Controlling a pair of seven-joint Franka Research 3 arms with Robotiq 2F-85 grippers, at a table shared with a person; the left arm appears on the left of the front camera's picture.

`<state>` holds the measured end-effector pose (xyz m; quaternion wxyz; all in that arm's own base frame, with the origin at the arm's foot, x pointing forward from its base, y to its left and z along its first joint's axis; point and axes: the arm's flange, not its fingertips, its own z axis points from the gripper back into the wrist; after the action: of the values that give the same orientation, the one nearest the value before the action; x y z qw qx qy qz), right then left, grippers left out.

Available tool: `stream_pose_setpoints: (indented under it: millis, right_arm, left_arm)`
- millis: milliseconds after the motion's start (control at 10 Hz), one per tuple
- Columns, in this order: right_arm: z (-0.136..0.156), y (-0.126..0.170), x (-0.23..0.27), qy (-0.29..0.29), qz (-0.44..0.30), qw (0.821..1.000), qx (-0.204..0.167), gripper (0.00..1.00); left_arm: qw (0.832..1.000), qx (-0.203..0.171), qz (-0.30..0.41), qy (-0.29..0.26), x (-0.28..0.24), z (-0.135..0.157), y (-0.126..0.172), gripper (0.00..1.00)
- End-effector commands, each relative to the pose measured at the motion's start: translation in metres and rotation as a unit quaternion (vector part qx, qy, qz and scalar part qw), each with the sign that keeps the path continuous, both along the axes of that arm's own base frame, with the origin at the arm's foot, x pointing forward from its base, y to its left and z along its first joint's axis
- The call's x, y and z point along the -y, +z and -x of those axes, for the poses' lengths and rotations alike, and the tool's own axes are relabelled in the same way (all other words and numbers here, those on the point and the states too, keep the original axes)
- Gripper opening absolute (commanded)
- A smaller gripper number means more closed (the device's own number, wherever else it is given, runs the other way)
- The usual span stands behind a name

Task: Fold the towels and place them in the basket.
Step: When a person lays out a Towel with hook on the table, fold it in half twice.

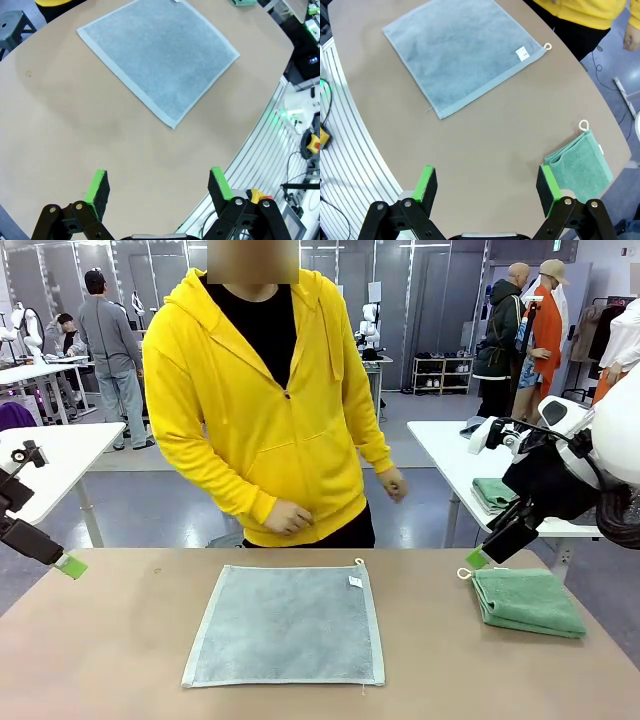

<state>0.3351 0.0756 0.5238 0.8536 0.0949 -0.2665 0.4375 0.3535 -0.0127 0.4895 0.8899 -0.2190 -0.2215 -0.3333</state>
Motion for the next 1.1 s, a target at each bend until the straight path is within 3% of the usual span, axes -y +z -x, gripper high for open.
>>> stream_pose_setpoints:
  millis: [0, 100, 200, 400, 500, 600, 800, 1000]
  right_arm:
    - [-0.001, 0.0, 0.001, 0.005, 0.005, 1.0, 0.008, 1.0]
    - [0.0, 0.0, 0.0, 0.0, 0.0, 1.0, 0.0, 1.0]
    - [0.009, 0.008, -0.014, 0.041, 0.023, 0.999, 0.009, 1.0]
    - [0.028, 0.007, -0.069, 0.144, 0.141, 0.979, 0.016, 1.0]
    - [0.033, 0.0, -0.09, 0.18, 0.184, 0.966, 0.008, 1.0]
    - [0.033, -0.011, -0.106, 0.204, 0.217, 0.955, -0.007, 1.0]
    - [0.029, -0.043, -0.135, 0.235, 0.274, 0.932, -0.033, 1.0]
    - [0.027, -0.067, -0.157, 0.24, 0.283, 0.928, -0.027, 1.0]
  left_arm:
    - [1.0, -0.006, -0.002, 0.0, 0.002, 0.001, 0.0, 1.0]
    - [1.0, 0.0, 0.0, 0.0, 0.0, 0.0, 0.0, 1.0]
    - [0.998, 0.013, -0.055, -0.041, 0.016, 0.005, 0.007, 1.0]
    - [0.972, 0.047, -0.176, -0.151, 0.073, 0.011, 0.004, 1.0]
    - [0.95, 0.049, -0.242, -0.193, 0.097, 0.014, -0.007, 1.0]
    - [0.937, 0.06, -0.247, -0.241, 0.117, 0.017, -0.016, 1.0]
    - [0.913, 0.042, -0.262, -0.311, 0.146, 0.019, -0.04, 1.0]
    - [0.905, 0.027, -0.248, -0.346, 0.167, 0.017, -0.068, 1.0]
